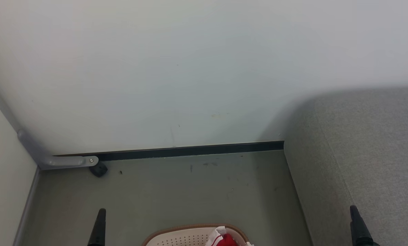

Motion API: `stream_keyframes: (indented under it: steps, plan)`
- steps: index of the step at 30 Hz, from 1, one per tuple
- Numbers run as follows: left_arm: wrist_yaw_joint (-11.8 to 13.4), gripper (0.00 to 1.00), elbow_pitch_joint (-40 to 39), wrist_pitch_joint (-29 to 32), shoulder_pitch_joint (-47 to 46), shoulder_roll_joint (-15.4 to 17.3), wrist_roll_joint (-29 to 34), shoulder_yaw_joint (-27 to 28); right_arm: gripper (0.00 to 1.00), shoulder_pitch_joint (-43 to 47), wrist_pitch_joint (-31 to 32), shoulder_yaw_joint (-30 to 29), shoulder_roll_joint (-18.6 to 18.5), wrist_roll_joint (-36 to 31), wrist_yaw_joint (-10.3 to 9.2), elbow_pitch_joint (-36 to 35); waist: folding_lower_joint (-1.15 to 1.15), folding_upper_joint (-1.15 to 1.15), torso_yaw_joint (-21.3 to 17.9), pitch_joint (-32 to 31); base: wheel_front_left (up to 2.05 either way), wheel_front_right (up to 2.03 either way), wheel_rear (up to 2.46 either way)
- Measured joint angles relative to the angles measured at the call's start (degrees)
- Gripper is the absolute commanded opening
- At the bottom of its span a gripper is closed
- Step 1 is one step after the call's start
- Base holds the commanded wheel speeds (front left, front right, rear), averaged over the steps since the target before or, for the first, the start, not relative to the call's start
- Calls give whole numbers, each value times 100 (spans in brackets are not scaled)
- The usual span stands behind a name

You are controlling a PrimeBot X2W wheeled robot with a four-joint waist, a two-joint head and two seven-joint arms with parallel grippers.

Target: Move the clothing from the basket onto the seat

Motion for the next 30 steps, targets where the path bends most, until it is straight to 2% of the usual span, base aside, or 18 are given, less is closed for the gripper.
stream_keyframes:
  steps: [13,30]
  plan:
    - [194,100,-129,-255,-11,105,1356,-338,100,-128,-250,532,-250,-1365,-204,-29,0,0,7,22,0,0,0]
    - [461,100,-254,-601,-33,199,3080,-758,100,-337,-608,1285,-544,-2964,-310,58,0,0,13,39,0,0,0]
